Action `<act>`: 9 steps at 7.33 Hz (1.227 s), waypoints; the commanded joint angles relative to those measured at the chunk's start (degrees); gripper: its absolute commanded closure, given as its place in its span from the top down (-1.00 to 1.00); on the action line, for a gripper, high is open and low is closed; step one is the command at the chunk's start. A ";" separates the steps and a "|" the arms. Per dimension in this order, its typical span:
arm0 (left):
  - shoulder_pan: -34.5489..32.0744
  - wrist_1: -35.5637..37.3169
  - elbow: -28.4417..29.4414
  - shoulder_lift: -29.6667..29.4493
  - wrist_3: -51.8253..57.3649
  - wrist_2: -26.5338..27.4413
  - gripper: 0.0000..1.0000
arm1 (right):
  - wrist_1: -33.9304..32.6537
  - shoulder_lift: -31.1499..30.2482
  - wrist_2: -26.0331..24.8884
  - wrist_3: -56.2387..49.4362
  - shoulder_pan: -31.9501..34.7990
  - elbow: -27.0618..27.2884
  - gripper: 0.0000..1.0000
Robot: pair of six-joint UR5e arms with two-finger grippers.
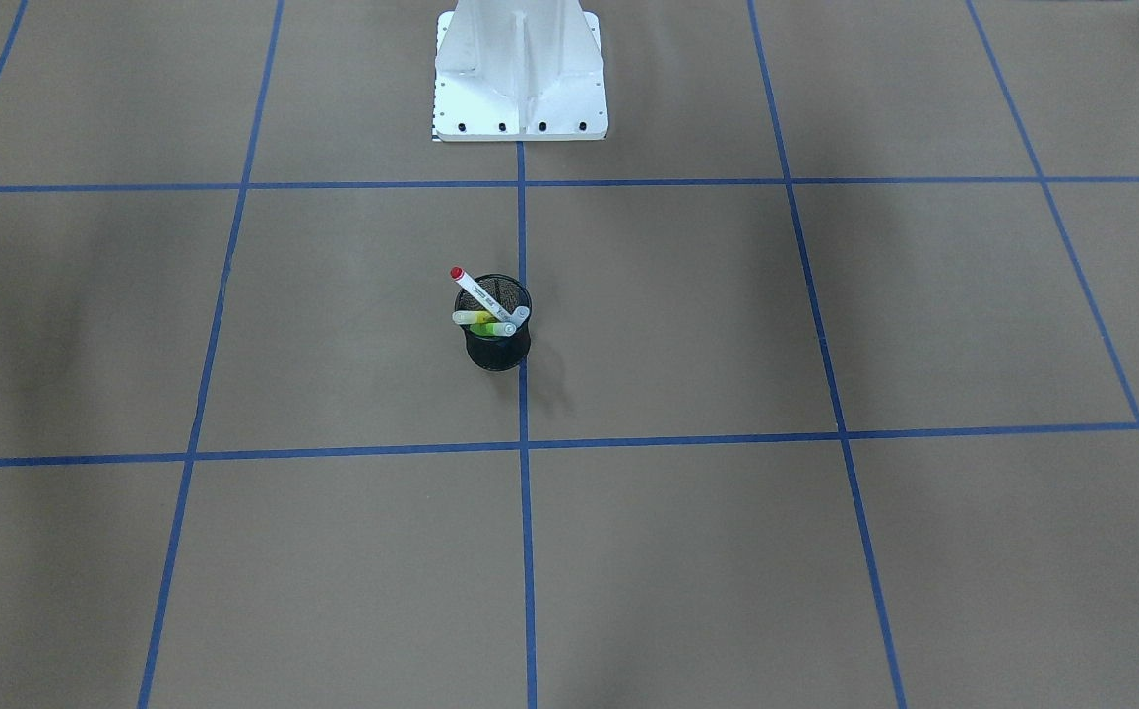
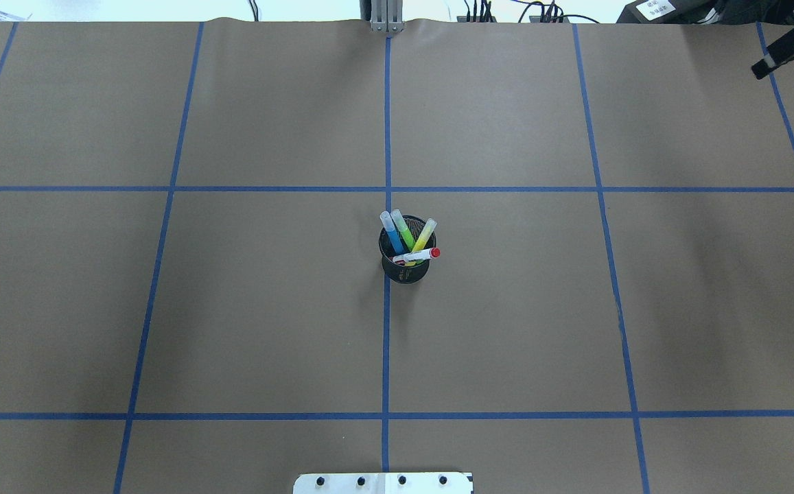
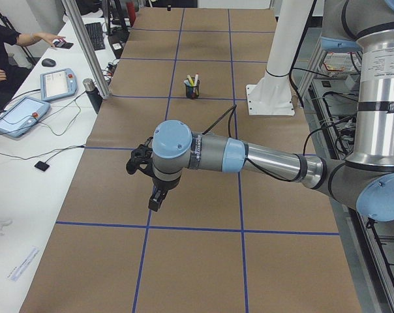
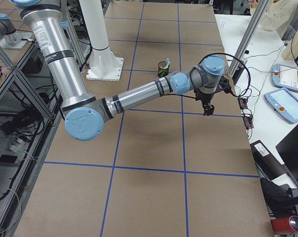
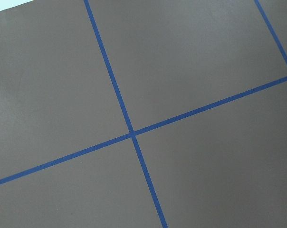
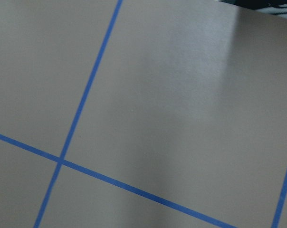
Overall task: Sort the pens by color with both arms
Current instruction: 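Move the right arm in toward the black mesh pen cup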
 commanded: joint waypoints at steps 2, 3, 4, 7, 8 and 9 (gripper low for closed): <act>0.08 0.12 0.06 0.03 -0.17 -0.09 1.00 | -4.02 7.76 -3.50 5.94 -10.88 2.50 1.00; 0.08 0.12 0.15 -0.06 -1.04 -0.18 1.00 | -4.55 10.47 -3.42 11.72 -12.65 2.51 1.00; 0.08 0.12 0.24 0.03 -1.31 -0.18 1.00 | -4.73 13.54 -3.68 17.95 -15.01 2.51 1.00; 0.77 0.12 0.33 -0.06 -2.54 -0.09 1.00 | -8.76 22.24 -8.66 31.94 -23.01 1.81 1.00; 0.95 0.12 0.76 0.03 -2.55 -0.09 1.00 | -11.30 25.49 -9.13 37.04 -24.43 1.11 1.00; 0.96 0.12 1.38 0.03 -2.55 -0.09 1.00 | -15.33 28.48 -9.57 43.79 -25.31 0.24 1.00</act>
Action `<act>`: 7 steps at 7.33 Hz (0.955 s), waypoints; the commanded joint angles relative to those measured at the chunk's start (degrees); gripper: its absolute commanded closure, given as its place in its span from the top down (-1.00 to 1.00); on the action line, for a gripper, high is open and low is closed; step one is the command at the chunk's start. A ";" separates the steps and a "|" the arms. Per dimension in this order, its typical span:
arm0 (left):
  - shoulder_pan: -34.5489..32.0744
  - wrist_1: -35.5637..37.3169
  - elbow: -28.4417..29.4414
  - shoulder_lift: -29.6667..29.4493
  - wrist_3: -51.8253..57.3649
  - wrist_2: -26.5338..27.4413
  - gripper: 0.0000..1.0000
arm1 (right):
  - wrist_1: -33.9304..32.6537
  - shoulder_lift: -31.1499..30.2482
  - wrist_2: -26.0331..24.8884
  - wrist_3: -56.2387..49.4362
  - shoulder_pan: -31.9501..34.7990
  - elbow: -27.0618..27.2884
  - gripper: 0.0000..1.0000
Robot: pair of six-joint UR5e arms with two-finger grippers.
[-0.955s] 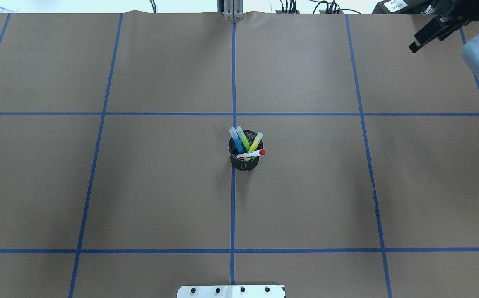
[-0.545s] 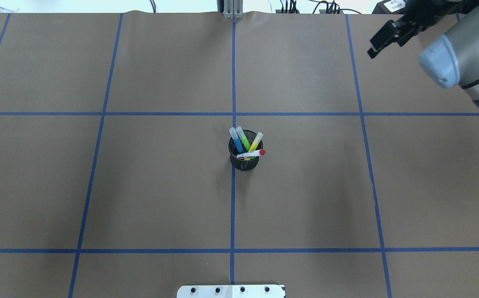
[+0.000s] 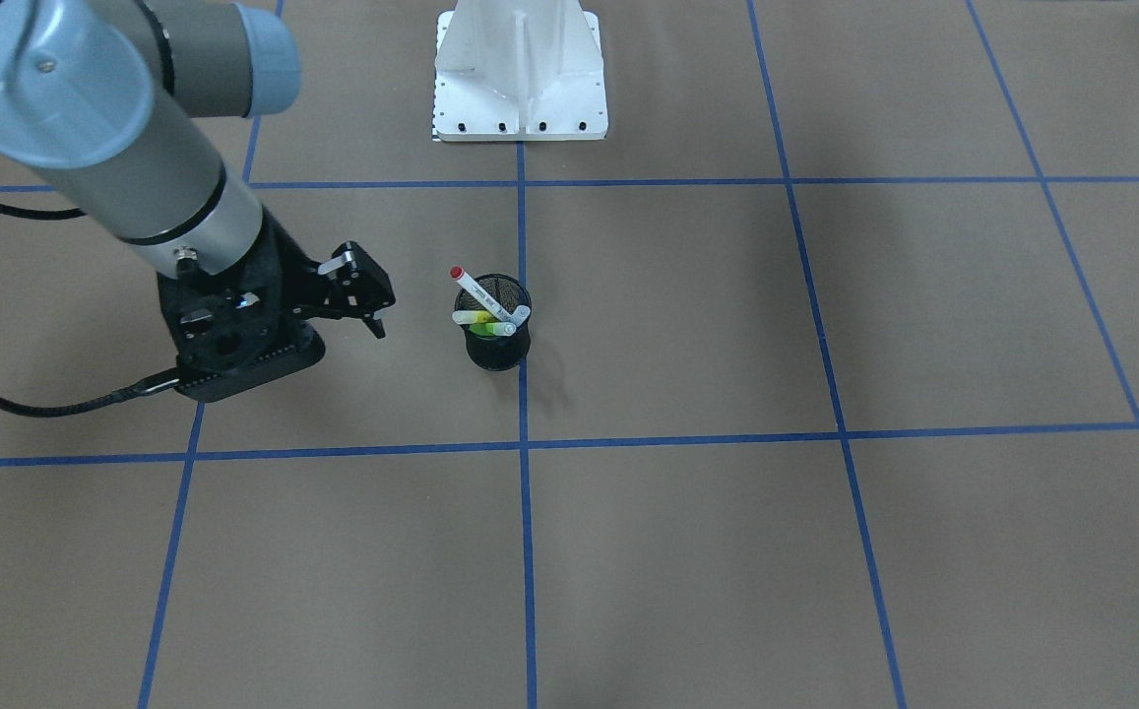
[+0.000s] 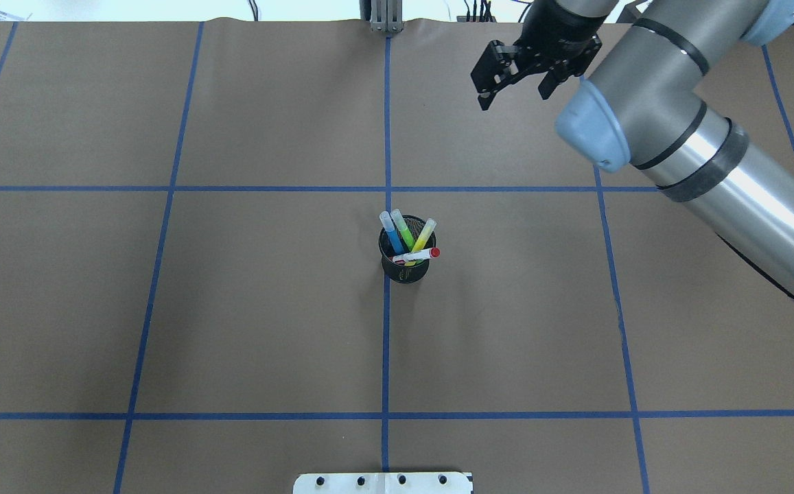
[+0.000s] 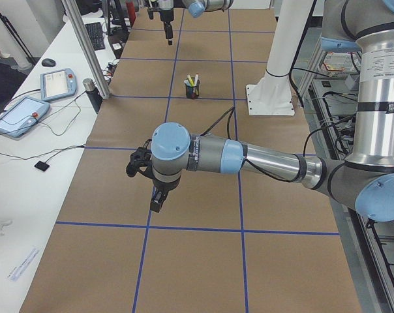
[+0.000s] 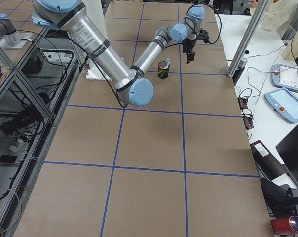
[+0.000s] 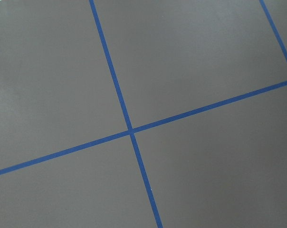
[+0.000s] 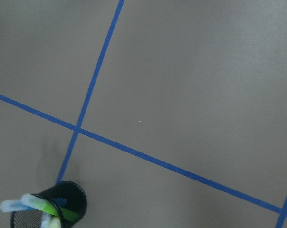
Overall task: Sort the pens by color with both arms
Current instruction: 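Bring the right gripper down over the pen cup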
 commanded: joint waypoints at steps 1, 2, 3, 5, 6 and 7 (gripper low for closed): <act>0.14 0.00 0.61 -0.23 -0.07 0.01 1.00 | -5.32 5.61 -3.07 15.49 -2.66 -1.20 1.00; 0.48 0.00 0.61 -0.32 0.02 -0.08 1.00 | -5.60 5.63 -4.83 20.71 -4.15 -1.11 1.00; 0.57 -0.17 0.52 -0.40 0.11 0.01 1.00 | -7.43 5.80 -6.93 26.68 -6.34 -1.20 1.00; 1.54 -0.35 0.52 -0.49 0.11 0.01 1.00 | -12.77 7.73 -10.29 33.03 -9.08 -1.20 1.00; 1.80 -0.35 0.52 -0.49 0.20 0.01 1.00 | -15.24 10.26 -10.73 36.63 -10.22 -2.85 1.00; 2.42 -0.44 0.52 -0.49 0.20 0.10 1.00 | -15.53 12.99 -11.26 41.28 -11.89 -6.70 1.00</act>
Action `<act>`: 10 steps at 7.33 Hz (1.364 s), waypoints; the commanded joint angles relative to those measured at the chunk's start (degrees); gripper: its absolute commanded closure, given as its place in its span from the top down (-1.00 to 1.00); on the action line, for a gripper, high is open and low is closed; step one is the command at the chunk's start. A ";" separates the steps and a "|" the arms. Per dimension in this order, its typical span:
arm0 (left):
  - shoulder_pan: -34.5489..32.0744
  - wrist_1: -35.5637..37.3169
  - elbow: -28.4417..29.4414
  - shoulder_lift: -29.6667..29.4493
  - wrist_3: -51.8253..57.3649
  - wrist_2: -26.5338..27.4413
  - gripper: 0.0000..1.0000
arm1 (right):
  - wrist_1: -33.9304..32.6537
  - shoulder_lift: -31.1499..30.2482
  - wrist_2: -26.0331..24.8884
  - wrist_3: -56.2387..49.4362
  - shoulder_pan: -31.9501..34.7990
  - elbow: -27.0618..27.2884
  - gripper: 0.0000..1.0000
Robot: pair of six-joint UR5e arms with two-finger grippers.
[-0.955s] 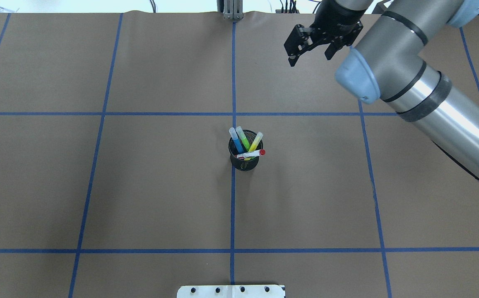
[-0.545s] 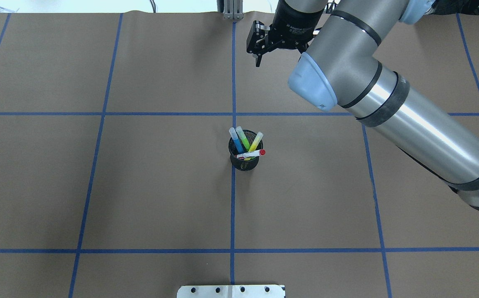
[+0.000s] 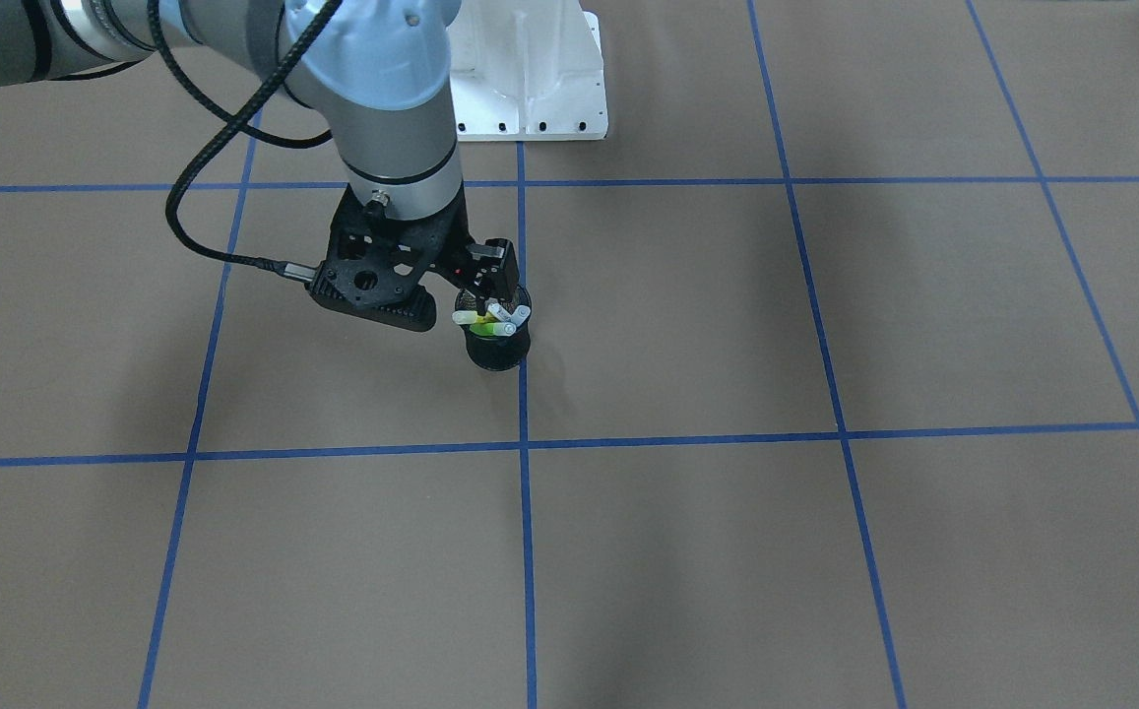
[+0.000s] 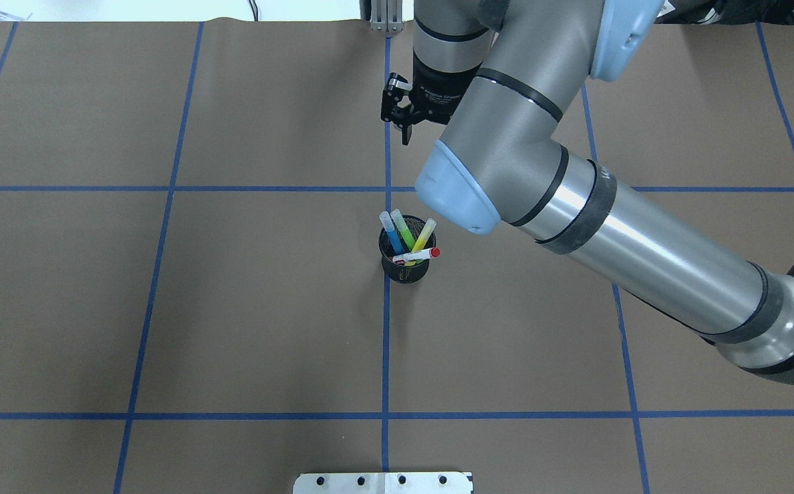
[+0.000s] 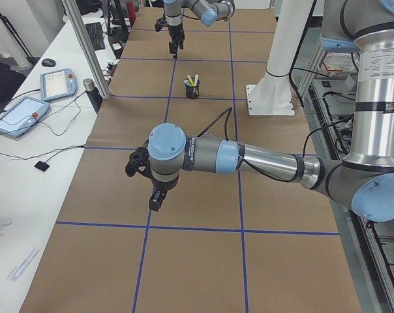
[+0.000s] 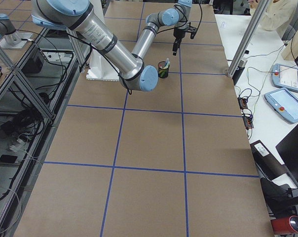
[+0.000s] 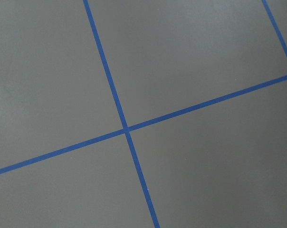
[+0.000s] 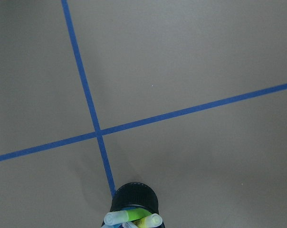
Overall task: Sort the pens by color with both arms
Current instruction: 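Bring the right gripper down over the pen cup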
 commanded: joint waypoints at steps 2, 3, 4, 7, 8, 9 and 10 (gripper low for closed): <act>0.84 -0.09 0.00 -0.09 0.03 0.16 1.00 | -1.59 6.79 -1.77 9.10 -3.07 -8.32 1.00; 0.93 -0.17 0.00 -0.18 0.12 0.16 1.00 | -0.98 7.31 -2.90 10.94 -4.03 -10.41 1.00; 1.19 -0.18 -0.09 -0.18 0.03 0.07 1.00 | 0.68 7.76 -3.70 11.48 -4.82 -12.61 1.00; 1.19 -0.18 -0.09 -0.10 0.03 0.16 1.00 | 6.94 8.55 -4.06 14.21 -6.94 -20.27 0.96; 1.19 -0.18 -0.09 -0.10 0.03 0.07 1.00 | 6.68 8.55 -3.88 14.38 -7.38 -20.89 0.90; 1.19 -0.09 -0.26 -0.10 0.03 0.07 1.00 | 6.33 8.64 -3.62 15.69 -7.82 -21.50 0.78; 1.19 -0.09 -0.18 -0.10 0.03 -0.02 1.00 | 6.24 8.73 -3.44 17.53 -8.34 -21.86 0.63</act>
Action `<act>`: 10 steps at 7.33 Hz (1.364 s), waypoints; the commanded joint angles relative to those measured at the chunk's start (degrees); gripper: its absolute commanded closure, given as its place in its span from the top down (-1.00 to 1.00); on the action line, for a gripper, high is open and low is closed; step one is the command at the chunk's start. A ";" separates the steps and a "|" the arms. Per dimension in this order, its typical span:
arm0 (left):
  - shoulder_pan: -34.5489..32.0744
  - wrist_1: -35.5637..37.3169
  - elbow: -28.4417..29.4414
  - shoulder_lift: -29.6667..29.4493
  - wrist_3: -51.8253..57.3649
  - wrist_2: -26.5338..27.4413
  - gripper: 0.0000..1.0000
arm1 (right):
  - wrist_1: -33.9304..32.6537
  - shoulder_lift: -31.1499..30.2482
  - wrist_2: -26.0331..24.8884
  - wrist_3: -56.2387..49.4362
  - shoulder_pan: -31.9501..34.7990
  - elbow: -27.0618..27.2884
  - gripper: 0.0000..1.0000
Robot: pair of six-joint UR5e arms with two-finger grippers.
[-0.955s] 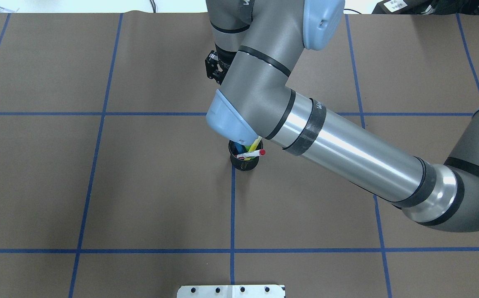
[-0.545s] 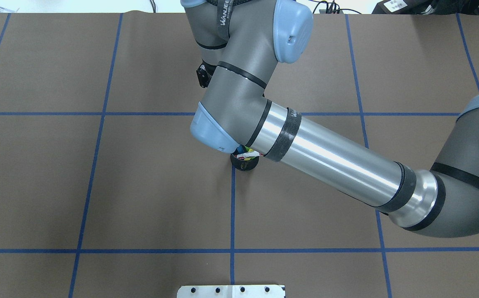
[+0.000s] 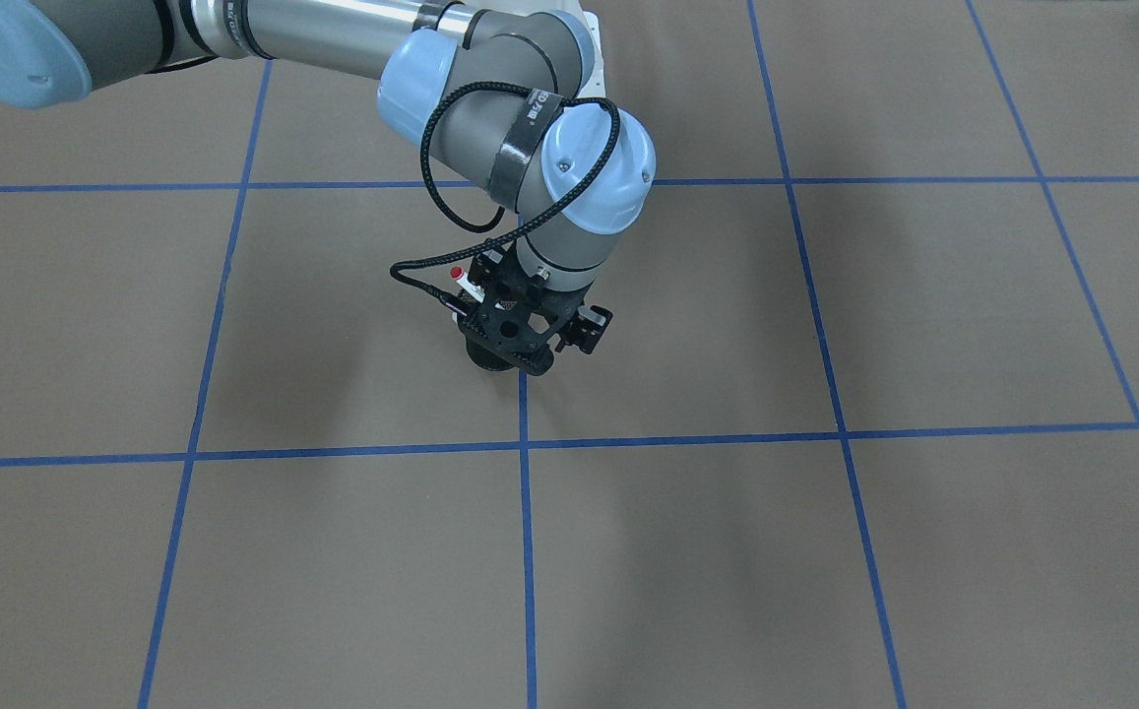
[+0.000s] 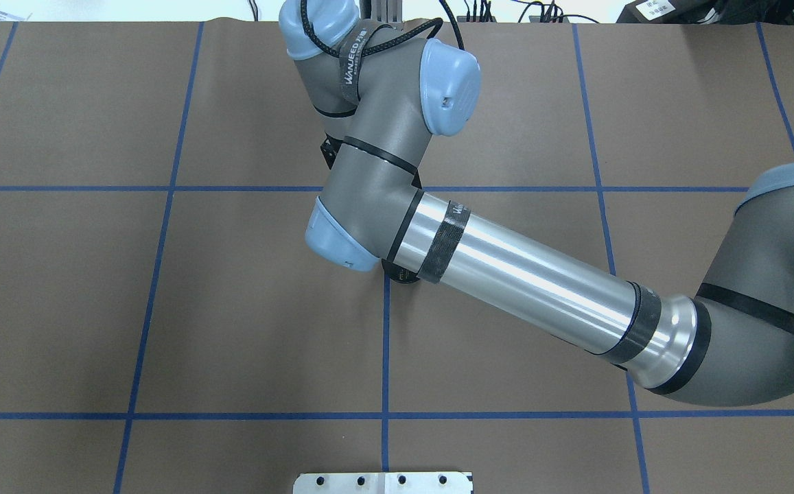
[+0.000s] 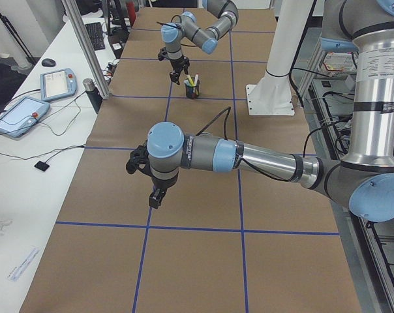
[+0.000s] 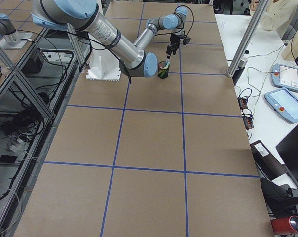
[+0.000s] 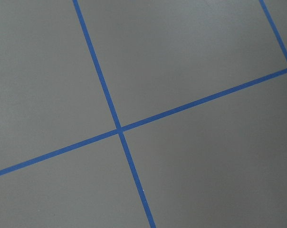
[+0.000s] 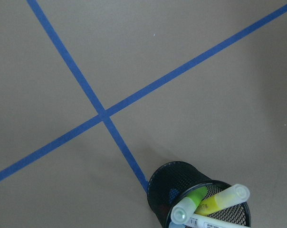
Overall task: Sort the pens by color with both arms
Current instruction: 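Bring the right gripper down over the pen cup, then lower the right gripper into the cup and grasp the blue marker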
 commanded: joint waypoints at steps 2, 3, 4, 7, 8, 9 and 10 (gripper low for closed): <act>0.00 0.03 0.00 0.00 -0.09 -0.16 1.00 | -0.26 0.30 0.59 3.80 -0.80 -0.90 0.46; 0.00 -0.06 0.00 -0.08 -0.09 -0.16 1.00 | -2.00 0.30 0.77 3.89 -0.80 -0.90 0.35; 0.00 -0.06 0.00 -0.08 -0.09 -0.16 1.00 | -3.24 0.39 0.94 3.89 -0.80 -0.81 0.29; 0.00 0.03 0.09 -0.17 -0.09 -0.16 1.00 | -3.51 0.21 1.03 4.07 -1.67 -0.90 0.15; 0.00 0.03 0.09 -0.26 -0.09 -0.16 1.00 | -3.51 0.21 1.03 4.42 -2.03 -0.81 0.09; 0.00 0.03 0.09 -0.26 -0.09 -0.16 1.00 | -3.51 0.21 1.03 4.86 -2.12 -0.81 0.01; 0.00 0.03 0.09 -0.17 -0.17 -0.16 1.00 | -3.51 0.04 1.03 4.86 -2.12 -0.81 -0.01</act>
